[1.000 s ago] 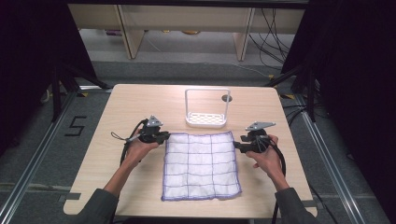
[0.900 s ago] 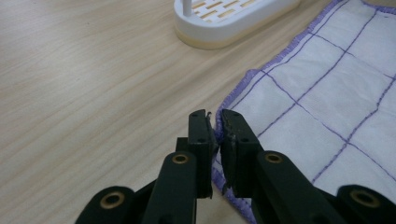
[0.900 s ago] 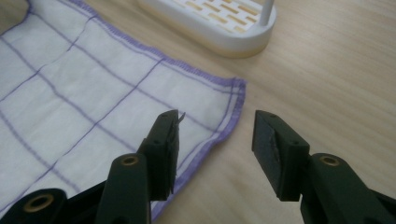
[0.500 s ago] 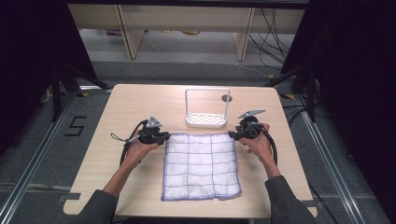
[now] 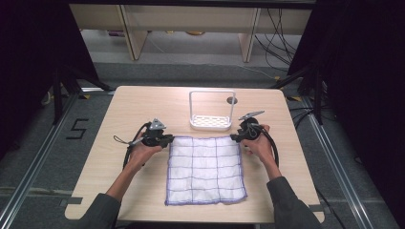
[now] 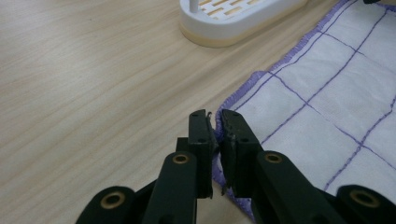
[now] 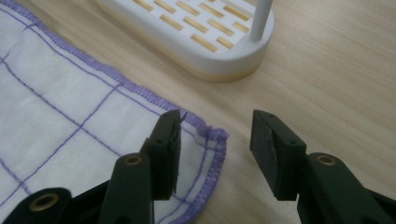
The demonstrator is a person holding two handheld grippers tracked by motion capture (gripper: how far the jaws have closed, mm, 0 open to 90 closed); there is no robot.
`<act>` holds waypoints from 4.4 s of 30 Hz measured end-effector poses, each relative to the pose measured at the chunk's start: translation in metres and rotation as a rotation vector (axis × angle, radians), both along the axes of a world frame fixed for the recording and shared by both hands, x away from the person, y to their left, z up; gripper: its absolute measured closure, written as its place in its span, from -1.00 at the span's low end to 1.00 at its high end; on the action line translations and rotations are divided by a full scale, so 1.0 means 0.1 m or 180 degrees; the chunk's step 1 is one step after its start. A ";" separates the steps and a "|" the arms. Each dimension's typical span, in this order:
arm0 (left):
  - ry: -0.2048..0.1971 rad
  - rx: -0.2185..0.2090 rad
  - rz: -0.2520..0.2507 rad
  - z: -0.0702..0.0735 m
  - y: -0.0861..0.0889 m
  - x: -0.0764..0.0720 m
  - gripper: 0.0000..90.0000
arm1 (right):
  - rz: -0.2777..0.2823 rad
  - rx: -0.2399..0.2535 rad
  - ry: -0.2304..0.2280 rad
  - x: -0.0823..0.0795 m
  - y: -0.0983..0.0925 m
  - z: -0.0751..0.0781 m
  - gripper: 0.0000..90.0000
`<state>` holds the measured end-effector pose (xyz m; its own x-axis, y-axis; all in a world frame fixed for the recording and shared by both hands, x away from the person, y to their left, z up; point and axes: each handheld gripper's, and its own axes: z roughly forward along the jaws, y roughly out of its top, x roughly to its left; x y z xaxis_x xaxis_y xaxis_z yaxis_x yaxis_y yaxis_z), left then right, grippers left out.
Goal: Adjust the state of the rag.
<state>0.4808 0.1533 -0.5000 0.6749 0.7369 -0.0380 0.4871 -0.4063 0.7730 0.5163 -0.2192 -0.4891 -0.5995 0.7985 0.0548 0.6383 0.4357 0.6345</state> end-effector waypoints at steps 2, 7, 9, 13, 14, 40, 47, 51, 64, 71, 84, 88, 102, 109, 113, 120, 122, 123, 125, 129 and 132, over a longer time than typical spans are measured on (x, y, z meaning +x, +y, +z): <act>-0.0026 0.0007 0.0021 -0.01 0.00 0.00 0.82 | -0.0003 0.0002 0.0031 0.02 0.01 -0.03 0.34; 0.0005 -0.0011 0.0008 -0.01 -0.01 0.02 0.83 | 0.0037 0.0023 0.0076 0.02 0.05 -0.08 0.78; -0.0005 -0.0001 -0.0005 0.00 0.00 0.02 0.86 | 0.0156 0.0003 -0.0015 0.03 0.01 -0.07 0.92; -0.0056 -0.0051 0.0025 0.05 0.01 -0.01 0.88 | 0.0201 0.0096 -0.0121 -0.01 -0.02 0.04 0.94; -0.0085 -0.0046 0.0010 0.06 0.02 -0.01 0.88 | 0.0249 0.0114 -0.0107 -0.02 -0.04 0.09 0.94; -0.0359 -0.0244 0.0029 0.31 0.04 -0.06 0.90 | 0.0263 0.0438 -0.0453 -0.24 -0.20 0.50 0.95; -0.0462 -0.0148 -0.0062 0.40 0.07 -0.28 0.90 | 0.0320 0.0538 -0.0467 -0.47 -0.19 0.64 0.95; -0.0521 -0.0135 -0.0092 0.43 0.09 -0.41 0.90 | 0.0420 0.0469 -0.0549 -0.59 -0.21 0.69 0.95; -0.0596 -0.0237 -0.0186 0.45 0.12 -0.81 0.90 | 0.0580 0.0509 -0.0598 -0.99 -0.23 0.73 0.95; -0.0624 -0.0152 -0.0282 0.39 0.13 -1.08 0.90 | 0.0608 0.0523 -0.0600 -1.18 -0.25 0.70 0.95; -0.0497 -0.0002 -0.0583 0.11 0.07 -1.57 0.90 | 0.0774 0.0360 -0.0414 -1.63 -0.26 0.39 0.94; -0.0472 0.0104 -0.0719 0.09 0.06 -1.65 0.90 | 0.0764 0.0345 -0.0364 -1.67 -0.30 0.32 0.94; -0.0435 0.0410 -0.0947 -0.05 0.02 -1.86 0.89 | 0.0831 0.0234 -0.0299 -1.96 -0.33 0.20 0.94; -0.0274 0.0409 -0.0980 -0.15 -0.01 -1.91 0.81 | 0.0911 0.0108 -0.0174 -2.04 -0.31 0.08 0.90; -0.0234 0.0274 -0.1035 -0.09 0.00 -1.96 0.53 | 0.0805 0.0230 -0.0149 -2.08 -0.35 0.08 0.66; -0.0257 -0.0252 -0.0689 0.16 0.08 -1.80 0.15 | 0.0239 0.0563 -0.0227 -2.10 -0.46 0.22 0.16; -0.0227 -0.0253 -0.0620 0.19 0.10 -1.66 0.13 | 0.0119 0.0544 -0.0128 -2.09 -0.43 0.21 0.11; -0.0199 -0.0210 -0.0553 0.21 0.11 -1.52 0.11 | 0.0124 0.0438 -0.0181 -2.07 -0.43 0.19 0.10; -0.0142 -0.0195 -0.0507 0.21 0.11 -1.38 0.09 | 0.0130 0.0376 -0.0131 -2.07 -0.40 0.16 0.10; 0.0020 -0.0113 -0.0442 0.15 0.08 -1.15 0.09 | 0.0043 0.0296 -0.0107 -2.08 -0.37 0.14 0.04; 0.0114 -0.0081 -0.0375 0.09 0.06 -0.99 0.08 | -0.0098 0.0272 -0.0027 -2.11 -0.33 0.12 -0.05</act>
